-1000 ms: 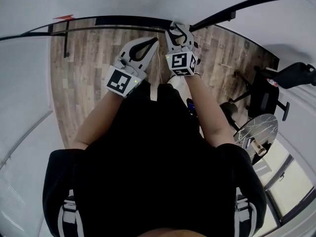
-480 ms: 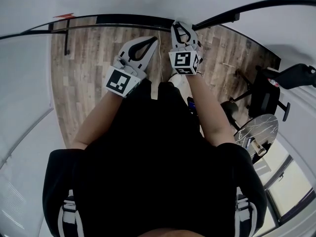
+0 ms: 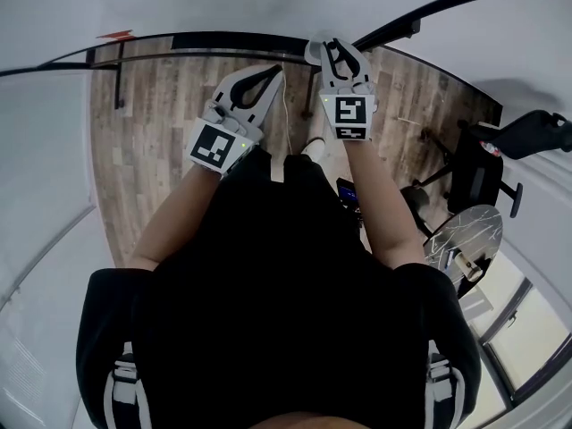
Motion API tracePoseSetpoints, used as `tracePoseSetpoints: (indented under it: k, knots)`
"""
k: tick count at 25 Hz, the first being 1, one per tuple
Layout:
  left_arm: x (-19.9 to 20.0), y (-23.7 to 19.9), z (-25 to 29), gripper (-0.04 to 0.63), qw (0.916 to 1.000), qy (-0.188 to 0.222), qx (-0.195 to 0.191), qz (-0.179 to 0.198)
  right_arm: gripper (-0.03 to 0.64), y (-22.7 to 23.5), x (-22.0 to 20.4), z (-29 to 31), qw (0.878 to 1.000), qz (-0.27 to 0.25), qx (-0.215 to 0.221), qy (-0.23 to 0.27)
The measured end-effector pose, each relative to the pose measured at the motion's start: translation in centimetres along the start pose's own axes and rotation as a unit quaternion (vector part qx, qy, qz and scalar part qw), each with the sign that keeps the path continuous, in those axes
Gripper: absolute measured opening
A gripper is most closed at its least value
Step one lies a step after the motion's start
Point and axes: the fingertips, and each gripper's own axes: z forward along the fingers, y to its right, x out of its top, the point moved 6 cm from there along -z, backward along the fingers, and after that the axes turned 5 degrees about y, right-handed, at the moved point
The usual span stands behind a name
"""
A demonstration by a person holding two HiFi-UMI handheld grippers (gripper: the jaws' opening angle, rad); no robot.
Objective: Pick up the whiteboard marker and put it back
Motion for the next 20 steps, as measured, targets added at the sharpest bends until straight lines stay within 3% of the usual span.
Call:
tracePoseSetpoints:
  k: [7, 9, 13, 20]
  knots:
    - [2.6, 0.2, -0.5, 0.003, 0.9999, -0.008, -0.008, 0.011, 0.069, 1.8, 4.5, -3.7, 0.997, 0.054, 0.009, 0.045]
    - [3.6, 0.4, -0.6, 0.003, 0.9994, -0.016, -0.019, 0.024, 0.069, 2.2, 5.9, -4.9, 0.996, 0.07, 0.022, 0.056]
    - [6.1, 0.8, -0.8, 0.003, 0.9988, 0.014, -0.031, 0.036, 0.069, 2.6, 8.3, -7.8, 0.991, 0.1, 0.053, 0.078]
    - [9.6, 3.2, -1.5, 0.003, 0.9967, 0.023, -0.062, 0.048, 0.069, 2.0, 12.1, -13.4, 0.983, 0.113, 0.107, 0.099]
